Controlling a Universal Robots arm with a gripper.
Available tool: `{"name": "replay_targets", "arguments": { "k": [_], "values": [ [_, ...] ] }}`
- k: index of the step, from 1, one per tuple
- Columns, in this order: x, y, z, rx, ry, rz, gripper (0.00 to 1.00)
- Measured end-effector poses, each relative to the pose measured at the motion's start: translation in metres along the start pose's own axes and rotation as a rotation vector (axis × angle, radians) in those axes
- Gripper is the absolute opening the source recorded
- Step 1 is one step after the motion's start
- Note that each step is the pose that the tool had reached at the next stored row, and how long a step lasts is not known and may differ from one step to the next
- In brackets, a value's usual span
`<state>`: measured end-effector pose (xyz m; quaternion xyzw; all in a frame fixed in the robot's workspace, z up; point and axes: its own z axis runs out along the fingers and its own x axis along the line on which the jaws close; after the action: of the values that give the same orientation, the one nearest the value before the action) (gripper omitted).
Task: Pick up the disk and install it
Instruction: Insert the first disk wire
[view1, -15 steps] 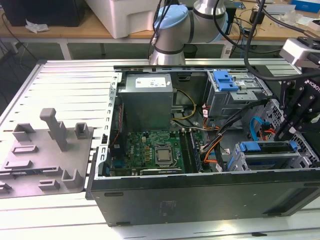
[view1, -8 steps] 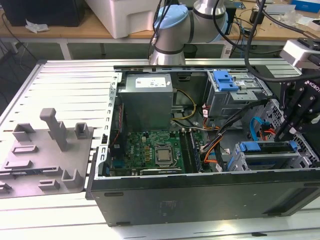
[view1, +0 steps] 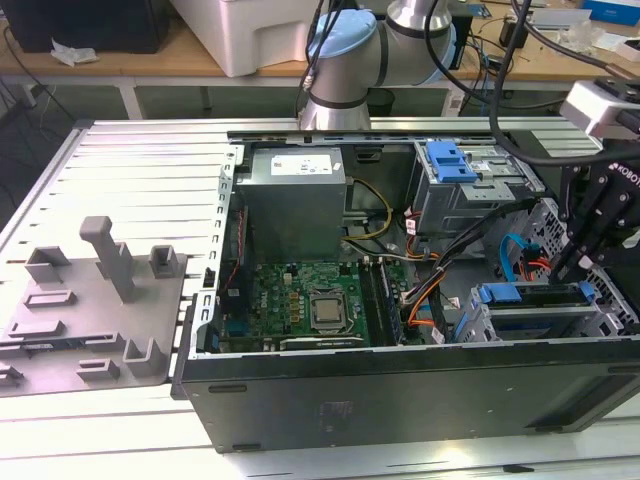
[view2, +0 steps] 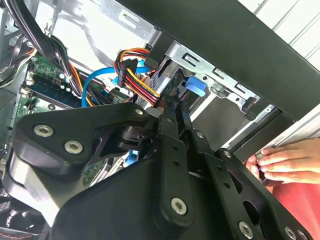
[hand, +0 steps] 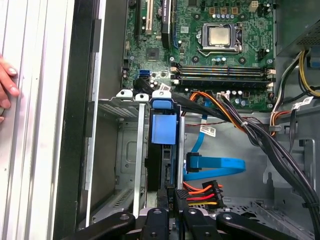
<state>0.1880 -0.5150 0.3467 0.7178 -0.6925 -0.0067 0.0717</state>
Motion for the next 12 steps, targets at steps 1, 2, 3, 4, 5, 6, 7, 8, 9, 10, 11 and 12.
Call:
{"name": "replay_targets", "arguments": {
  "k": [1, 2, 3, 4, 5, 6, 7, 8, 9, 10, 11, 12],
  "values": [
    [0.0, 0.0, 0.0003, 0.0001, 0.0, -0.001, 0.17],
    [-0.0001, 0.0, 0.0005, 0.0001, 0.0, -0.001, 0.17],
    [-0.0001, -0.0001, 0.0007, 0.0001, 0.0, -0.001, 0.17],
    [-0.0001, -0.0001, 0.001, 0.0002, 0.0001, -0.002, 0.17],
    [-0.0001, -0.0001, 0.0013, 0.0002, 0.0002, -0.002, 0.17],
    [-0.0001, -0.0002, 0.0016, 0.0002, 0.0003, -0.002, 0.17],
    [-0.0002, -0.0002, 0.0018, 0.0003, 0.0003, -0.003, 0.17],
    [-0.0002, -0.0002, 0.002, 0.0003, 0.0003, -0.003, 0.17],
    [-0.0002, -0.0002, 0.0023, 0.0003, 0.0004, -0.003, 0.17],
    [-0.0002, -0.0003, 0.0026, 0.0003, 0.0004, -0.004, 0.17],
    [-0.0002, -0.0003, 0.0028, 0.0003, 0.0004, -0.004, 0.17],
    [-0.0003, -0.0003, 0.003, 0.0004, 0.0004, -0.004, 0.17]
  ]
}}
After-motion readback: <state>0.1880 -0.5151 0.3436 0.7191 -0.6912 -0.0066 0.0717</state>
